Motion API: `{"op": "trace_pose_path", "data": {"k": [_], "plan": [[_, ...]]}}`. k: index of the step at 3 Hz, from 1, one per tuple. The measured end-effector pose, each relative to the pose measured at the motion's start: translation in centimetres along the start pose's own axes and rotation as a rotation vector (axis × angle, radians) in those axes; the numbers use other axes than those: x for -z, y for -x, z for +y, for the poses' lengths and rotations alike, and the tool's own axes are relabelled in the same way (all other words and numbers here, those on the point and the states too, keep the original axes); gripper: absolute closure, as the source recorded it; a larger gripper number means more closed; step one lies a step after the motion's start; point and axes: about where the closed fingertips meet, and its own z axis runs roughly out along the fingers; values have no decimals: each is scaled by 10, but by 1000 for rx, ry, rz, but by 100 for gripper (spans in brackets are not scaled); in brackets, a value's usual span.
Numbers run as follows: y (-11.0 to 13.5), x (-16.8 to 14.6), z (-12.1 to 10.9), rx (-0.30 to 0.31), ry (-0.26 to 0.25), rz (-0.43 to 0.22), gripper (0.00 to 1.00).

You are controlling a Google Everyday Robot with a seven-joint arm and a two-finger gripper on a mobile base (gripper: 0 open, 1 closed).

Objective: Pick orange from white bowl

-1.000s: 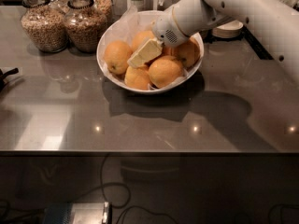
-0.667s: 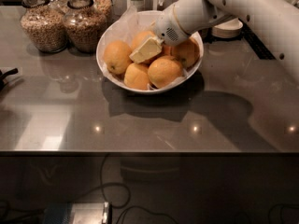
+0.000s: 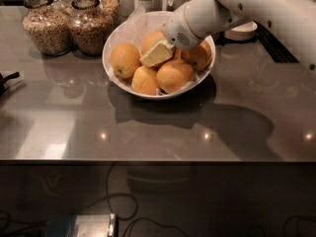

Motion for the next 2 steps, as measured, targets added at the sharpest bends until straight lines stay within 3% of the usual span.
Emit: {"op": "trace_pose_path", "data": {"k": [1,2], "plan": [[-5,43,-5,79,-137,-53,100],[-3,46,-4,86,-144,-65,100]]}}
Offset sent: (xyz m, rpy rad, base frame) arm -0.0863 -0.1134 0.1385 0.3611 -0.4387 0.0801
